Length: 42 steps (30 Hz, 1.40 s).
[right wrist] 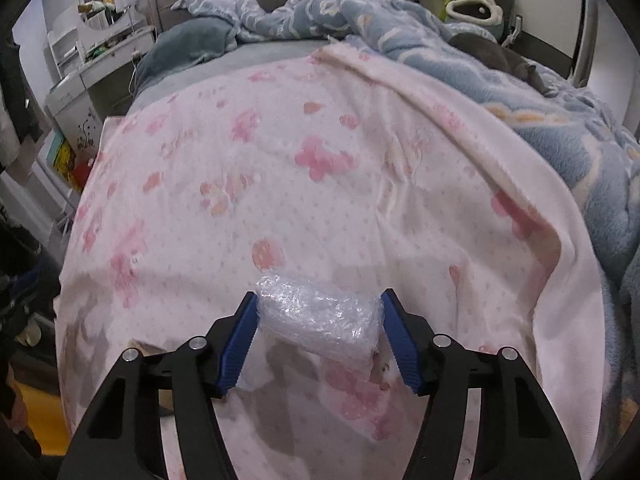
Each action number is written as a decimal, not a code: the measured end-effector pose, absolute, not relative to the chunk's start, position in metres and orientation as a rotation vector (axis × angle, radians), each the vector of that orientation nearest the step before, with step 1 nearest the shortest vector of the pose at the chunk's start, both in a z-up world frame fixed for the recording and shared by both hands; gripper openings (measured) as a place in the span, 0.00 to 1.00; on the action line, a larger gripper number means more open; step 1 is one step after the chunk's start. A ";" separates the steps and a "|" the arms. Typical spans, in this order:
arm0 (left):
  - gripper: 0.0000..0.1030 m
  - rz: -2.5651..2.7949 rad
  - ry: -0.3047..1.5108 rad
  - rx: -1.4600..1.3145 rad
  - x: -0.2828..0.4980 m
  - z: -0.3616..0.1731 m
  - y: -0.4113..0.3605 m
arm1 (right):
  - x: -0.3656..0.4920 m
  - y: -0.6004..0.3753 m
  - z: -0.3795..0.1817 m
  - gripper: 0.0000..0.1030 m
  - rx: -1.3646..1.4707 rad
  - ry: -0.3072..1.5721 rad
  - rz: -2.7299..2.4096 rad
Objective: Collect trash
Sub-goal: 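Carry the black piece and bubble-wrap bag toward the bin with both tools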
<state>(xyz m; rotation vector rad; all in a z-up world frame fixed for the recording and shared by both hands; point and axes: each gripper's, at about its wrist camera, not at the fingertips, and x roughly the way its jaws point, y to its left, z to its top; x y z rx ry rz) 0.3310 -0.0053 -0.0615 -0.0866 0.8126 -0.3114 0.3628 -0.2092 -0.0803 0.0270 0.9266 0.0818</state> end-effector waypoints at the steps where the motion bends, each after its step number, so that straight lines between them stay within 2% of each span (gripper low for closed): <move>1: 0.40 -0.312 0.812 -0.081 0.330 -0.061 -0.004 | 0.363 -0.205 -0.077 0.61 0.023 0.912 0.084; 6: 0.40 -0.313 0.816 -0.057 0.320 -0.057 0.009 | 0.363 -0.180 -0.061 0.61 0.012 0.848 0.126; 29: 0.40 -0.295 0.870 0.002 0.280 -0.060 0.068 | 0.361 -0.060 -0.050 0.62 -0.033 0.811 0.434; 42: 0.40 -0.284 1.014 -0.030 0.243 -0.102 0.096 | 0.328 0.004 -0.065 0.62 -0.078 0.831 0.576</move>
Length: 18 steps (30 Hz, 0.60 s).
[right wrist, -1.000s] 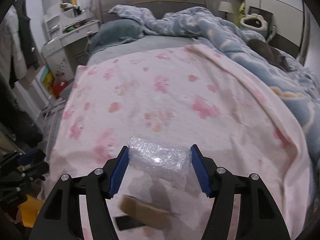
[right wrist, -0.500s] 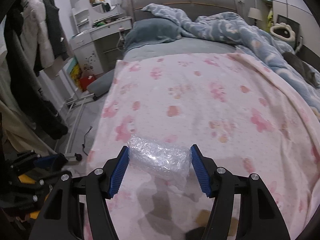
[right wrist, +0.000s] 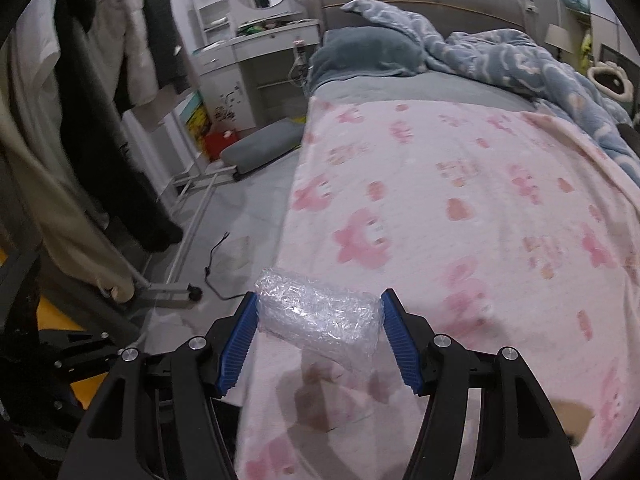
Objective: Collect trash
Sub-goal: 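Carry the black piece and bubble-wrap bag toward the bin with both tools, then lower the black curved piece into the teal bin and open the left tool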
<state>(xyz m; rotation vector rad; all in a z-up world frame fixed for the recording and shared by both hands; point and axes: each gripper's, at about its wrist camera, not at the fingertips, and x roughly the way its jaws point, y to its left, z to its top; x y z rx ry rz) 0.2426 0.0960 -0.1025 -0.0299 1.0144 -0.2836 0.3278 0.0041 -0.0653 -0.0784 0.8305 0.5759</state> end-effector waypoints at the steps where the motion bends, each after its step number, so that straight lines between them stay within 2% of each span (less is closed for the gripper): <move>1: 0.41 -0.282 1.019 -0.029 0.240 -0.104 0.098 | 0.324 0.007 -0.066 0.62 -0.084 0.832 0.581; 18: 0.42 -0.214 1.249 -0.011 0.176 -0.185 0.133 | 0.243 0.048 -0.070 0.62 -0.077 0.858 0.685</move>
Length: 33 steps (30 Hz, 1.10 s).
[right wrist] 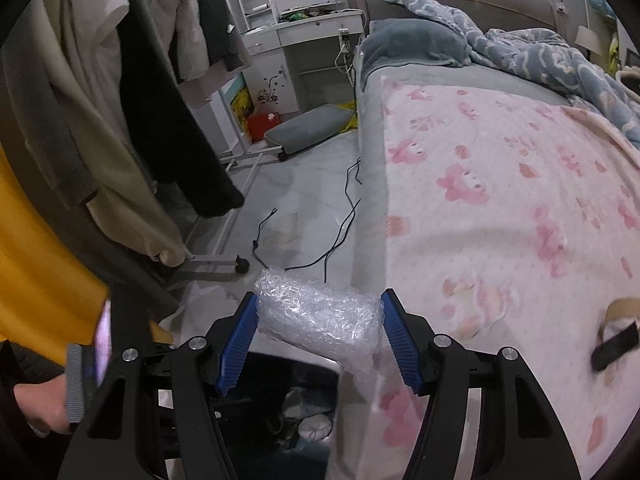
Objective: Collect trash
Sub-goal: 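Lower the black curved piece into the teal bin and open the left tool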
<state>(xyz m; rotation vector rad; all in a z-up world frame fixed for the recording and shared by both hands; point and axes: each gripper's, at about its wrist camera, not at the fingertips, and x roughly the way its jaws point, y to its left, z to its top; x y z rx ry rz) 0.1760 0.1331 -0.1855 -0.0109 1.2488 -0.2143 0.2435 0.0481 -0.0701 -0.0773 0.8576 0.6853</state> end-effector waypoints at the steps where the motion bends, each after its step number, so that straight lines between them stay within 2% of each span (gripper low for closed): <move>1: 0.42 -0.210 1.261 -0.013 0.173 -0.190 0.133 | 0.241 0.049 -0.070 0.62 -0.077 0.859 0.686; 14: 0.44 -0.180 1.327 -0.088 0.153 -0.214 0.141 | 0.196 0.057 -0.080 0.62 -0.062 0.908 0.693; 17: 0.51 -0.174 1.340 -0.090 0.147 -0.217 0.141 | 0.188 0.061 -0.084 0.62 -0.073 0.919 0.693; 19: 0.59 -0.173 1.343 -0.098 0.143 -0.217 0.143 | 0.183 0.065 -0.086 0.62 -0.086 0.922 0.694; 21: 0.62 -0.169 1.340 -0.109 0.138 -0.215 0.145 | 0.181 0.070 -0.090 0.62 -0.099 0.930 0.698; 33: 0.65 -0.052 1.254 -0.226 0.124 -0.197 0.199 | 0.176 0.099 -0.122 0.62 -0.198 1.003 0.711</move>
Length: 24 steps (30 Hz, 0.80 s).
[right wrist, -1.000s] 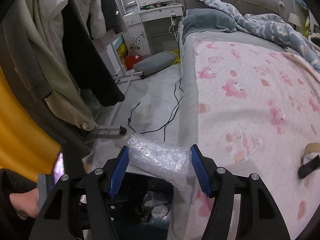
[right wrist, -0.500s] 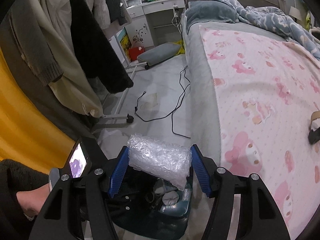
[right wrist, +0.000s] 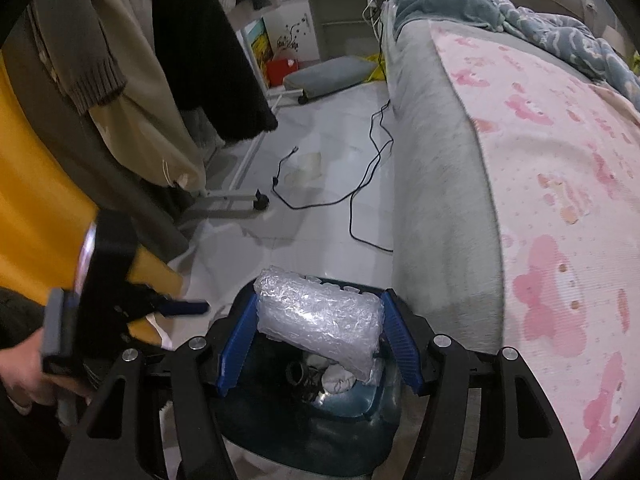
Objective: Collect trash
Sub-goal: 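Lower the black curved piece into the teal bin and open the left tool, then lower the bubble-wrap bag into the teal bin and open the right tool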
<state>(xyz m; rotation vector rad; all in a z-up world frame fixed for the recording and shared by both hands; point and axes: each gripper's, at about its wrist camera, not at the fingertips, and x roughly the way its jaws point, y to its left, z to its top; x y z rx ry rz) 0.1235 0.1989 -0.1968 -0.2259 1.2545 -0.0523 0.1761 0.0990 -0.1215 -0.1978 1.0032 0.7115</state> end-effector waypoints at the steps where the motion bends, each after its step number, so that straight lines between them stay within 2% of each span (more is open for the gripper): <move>1: 0.65 -0.033 1.244 -0.238 0.123 -0.195 0.205 | 0.176 0.103 -0.126 0.62 -0.212 1.015 0.714; 12: 0.69 0.071 1.077 -0.312 0.121 -0.166 0.243 | 0.164 0.132 -0.175 0.62 -0.375 1.142 0.737; 24: 0.69 0.043 0.926 -0.286 0.123 -0.113 0.238 | 0.135 0.147 -0.225 0.63 -0.540 1.265 0.752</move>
